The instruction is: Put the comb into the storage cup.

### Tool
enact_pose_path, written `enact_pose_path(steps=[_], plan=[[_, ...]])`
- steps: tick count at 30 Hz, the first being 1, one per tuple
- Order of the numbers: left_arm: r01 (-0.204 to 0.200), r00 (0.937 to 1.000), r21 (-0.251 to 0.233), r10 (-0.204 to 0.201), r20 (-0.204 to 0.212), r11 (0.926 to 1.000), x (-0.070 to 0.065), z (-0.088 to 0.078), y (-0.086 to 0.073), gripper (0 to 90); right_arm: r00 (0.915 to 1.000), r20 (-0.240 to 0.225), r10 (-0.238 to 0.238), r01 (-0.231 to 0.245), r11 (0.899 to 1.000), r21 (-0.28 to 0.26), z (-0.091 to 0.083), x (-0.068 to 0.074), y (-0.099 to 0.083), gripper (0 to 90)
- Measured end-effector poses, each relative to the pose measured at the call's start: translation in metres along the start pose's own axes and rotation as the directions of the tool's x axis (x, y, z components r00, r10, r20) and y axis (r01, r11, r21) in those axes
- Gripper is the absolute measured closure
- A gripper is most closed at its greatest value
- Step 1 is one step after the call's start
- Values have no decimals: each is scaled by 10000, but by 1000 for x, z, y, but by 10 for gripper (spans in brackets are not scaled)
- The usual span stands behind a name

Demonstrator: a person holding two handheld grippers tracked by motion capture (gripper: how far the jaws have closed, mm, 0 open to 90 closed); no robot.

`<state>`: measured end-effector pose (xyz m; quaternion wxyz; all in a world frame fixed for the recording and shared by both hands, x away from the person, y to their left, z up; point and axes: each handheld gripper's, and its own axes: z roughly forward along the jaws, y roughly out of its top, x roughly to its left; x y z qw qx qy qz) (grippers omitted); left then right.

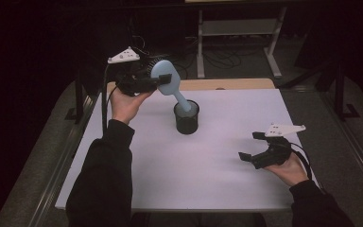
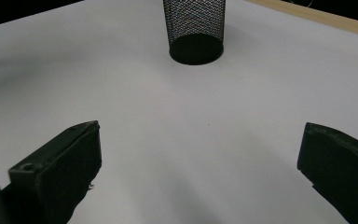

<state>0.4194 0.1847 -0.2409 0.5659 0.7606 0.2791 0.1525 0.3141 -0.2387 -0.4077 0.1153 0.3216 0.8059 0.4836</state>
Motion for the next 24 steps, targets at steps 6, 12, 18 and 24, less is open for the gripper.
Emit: enact_pose_path(steps=[6, 12, 18, 24], plan=[[9, 10000, 47, -9, -96, 10000, 4, 1, -1, 537, 9999, 65, 104, -103, 9998, -189, -7, 1, -8, 0], [122, 9997, 106, -120, -201, 9999, 8, 4, -3, 537, 9996, 205, 170, -163, 9993, -324, -15, 2, -17, 0], [76, 9996, 353, -66, -284, 9993, 9, 11, -6, 536, 9992, 266, 310, -300, 9988, -377, -20, 1, -25, 0], [44, 9994, 572, -24, -339, 9984, 11, 18, -10, 535, 9988, 298, 397, -386, 9985, -390, -24, 2, -33, 0]])
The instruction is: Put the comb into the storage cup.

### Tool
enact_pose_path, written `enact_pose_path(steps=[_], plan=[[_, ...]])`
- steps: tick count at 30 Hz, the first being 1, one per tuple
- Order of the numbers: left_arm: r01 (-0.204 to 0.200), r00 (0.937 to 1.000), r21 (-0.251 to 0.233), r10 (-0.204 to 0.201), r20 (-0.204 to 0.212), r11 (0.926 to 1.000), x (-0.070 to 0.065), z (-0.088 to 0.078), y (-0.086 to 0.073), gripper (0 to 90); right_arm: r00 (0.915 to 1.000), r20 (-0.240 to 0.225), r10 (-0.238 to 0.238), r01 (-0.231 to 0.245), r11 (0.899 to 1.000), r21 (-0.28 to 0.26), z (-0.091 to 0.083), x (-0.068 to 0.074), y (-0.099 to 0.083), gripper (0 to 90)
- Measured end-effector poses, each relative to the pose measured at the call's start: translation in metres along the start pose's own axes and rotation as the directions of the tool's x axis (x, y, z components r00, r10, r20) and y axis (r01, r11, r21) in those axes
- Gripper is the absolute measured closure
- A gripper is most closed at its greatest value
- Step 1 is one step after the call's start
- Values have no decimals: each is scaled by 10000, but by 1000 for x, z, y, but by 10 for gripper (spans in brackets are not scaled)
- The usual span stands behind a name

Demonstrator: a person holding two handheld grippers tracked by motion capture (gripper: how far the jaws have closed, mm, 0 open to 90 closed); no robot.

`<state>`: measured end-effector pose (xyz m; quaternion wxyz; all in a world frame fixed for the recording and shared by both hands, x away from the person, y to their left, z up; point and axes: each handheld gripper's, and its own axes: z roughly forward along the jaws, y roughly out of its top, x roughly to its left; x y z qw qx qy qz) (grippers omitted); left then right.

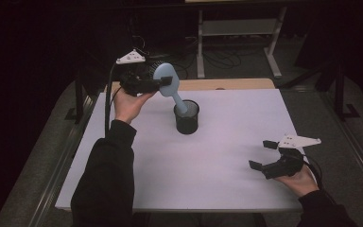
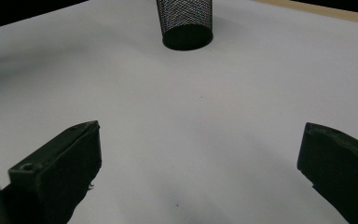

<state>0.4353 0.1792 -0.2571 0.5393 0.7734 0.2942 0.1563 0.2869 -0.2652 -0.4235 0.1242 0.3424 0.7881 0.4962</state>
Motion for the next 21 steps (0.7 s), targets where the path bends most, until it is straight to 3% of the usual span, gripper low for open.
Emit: enact_pose_path(steps=[11, 21], plan=[[96, 10000, 54, -96, -10, 9999, 2, 6, -4, 534, 9999, 108, 94, -93, 10000, -30, -5, -1, -7, 0], [405, 9992, 228, -406, 51, 9989, 7, 15, -19, 533, 9998, 186, 105, -103, 9999, -137, -9, -1, -10, 0]])
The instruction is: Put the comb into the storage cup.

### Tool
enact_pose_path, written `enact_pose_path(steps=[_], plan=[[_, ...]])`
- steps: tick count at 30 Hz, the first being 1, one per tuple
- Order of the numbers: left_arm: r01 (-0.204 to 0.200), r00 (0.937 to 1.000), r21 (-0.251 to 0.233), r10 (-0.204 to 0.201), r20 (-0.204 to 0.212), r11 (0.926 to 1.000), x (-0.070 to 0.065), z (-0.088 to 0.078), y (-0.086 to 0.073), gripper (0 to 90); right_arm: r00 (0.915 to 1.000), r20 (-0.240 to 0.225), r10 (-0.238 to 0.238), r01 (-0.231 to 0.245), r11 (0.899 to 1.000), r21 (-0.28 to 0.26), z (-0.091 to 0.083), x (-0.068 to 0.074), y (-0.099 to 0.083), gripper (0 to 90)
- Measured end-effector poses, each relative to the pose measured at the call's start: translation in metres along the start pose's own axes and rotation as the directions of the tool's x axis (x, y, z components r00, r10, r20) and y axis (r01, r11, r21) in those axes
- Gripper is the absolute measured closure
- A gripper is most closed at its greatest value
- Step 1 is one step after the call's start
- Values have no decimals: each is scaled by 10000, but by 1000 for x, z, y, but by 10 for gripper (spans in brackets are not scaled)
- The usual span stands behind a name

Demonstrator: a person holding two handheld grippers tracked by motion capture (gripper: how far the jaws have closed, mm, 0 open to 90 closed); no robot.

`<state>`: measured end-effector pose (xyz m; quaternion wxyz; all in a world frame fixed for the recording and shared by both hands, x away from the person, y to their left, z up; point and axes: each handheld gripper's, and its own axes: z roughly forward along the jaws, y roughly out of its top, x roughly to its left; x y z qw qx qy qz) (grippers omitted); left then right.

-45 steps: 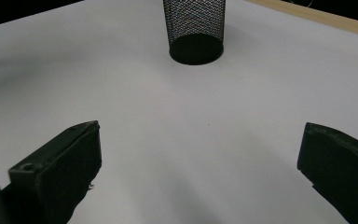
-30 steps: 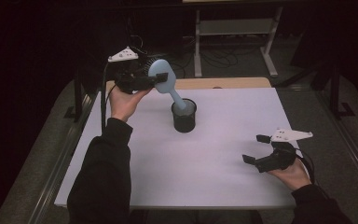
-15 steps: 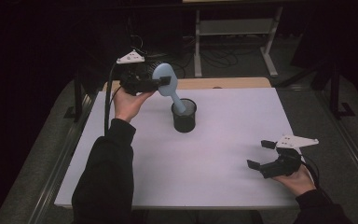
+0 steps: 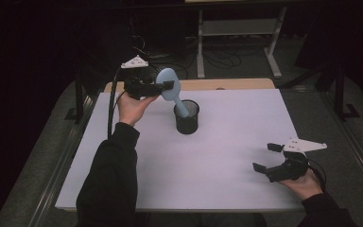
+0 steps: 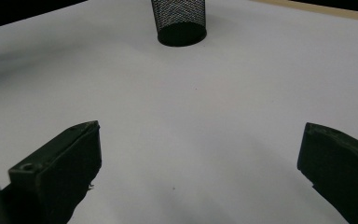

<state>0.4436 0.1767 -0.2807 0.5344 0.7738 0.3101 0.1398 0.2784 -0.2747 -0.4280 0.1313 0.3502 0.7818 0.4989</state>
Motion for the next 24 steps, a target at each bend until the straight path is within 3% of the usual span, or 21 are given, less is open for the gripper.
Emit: enact_pose_path(steps=[24], plan=[[646, 9979, 273, -647, 15, 9975, 10, 19, -26, 531, 9999, -131, 37, -36, 10000, 55, 0, 1, -2, 0]])
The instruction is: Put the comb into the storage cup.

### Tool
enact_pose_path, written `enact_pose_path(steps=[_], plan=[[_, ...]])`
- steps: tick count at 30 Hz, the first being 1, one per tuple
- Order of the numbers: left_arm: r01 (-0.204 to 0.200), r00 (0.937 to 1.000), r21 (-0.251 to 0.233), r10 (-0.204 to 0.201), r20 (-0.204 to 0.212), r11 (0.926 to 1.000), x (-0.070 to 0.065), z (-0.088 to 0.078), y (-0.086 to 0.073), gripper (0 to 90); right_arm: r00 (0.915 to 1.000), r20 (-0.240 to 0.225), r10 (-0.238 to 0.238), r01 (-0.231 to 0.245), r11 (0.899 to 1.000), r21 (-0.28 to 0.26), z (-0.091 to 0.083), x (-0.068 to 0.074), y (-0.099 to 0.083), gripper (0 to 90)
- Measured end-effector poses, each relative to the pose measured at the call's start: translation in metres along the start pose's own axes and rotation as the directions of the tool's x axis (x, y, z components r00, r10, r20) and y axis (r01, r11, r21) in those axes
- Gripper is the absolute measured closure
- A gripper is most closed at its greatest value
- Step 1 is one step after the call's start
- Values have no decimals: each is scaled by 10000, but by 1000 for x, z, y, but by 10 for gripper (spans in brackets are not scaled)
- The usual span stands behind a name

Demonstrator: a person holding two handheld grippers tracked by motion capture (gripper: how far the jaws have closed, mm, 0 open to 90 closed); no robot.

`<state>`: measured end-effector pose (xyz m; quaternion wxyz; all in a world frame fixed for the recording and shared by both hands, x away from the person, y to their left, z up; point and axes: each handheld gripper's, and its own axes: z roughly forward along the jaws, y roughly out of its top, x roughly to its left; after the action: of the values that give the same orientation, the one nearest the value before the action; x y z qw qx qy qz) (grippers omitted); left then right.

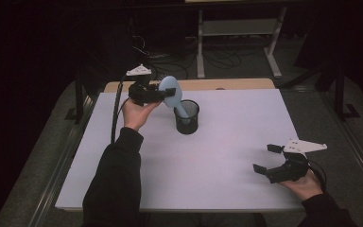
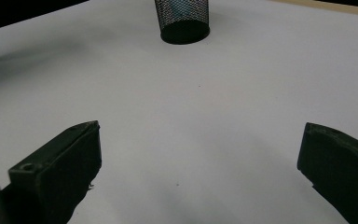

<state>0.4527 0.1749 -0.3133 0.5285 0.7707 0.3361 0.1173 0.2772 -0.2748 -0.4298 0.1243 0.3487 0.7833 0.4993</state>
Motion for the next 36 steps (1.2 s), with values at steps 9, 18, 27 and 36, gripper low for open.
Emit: enact_pose_path(steps=[9, 18, 27, 36], plan=[[324, 9994, -11, -324, 86, 9995, 3, 10, -9, 529, 10000, 34, -33, 33, 10000, 36, 0, 0, 0, 0], [786, 9968, -259, -783, 135, 9966, 10, 11, -15, 526, 10000, 43, -20, 20, 10000, 2, 0, 0, -1, 0], [1213, 9926, -389, -1215, -18, 9919, 16, 8, -19, 508, 10000, 47, 15, -16, 9999, 133, 1, -1, -2, 0], [1295, 9914, -512, -1302, -103, 9903, 21, 2, -25, 478, 10000, 20, 49, -49, 9998, 186, 2, -1, -2, 0]])
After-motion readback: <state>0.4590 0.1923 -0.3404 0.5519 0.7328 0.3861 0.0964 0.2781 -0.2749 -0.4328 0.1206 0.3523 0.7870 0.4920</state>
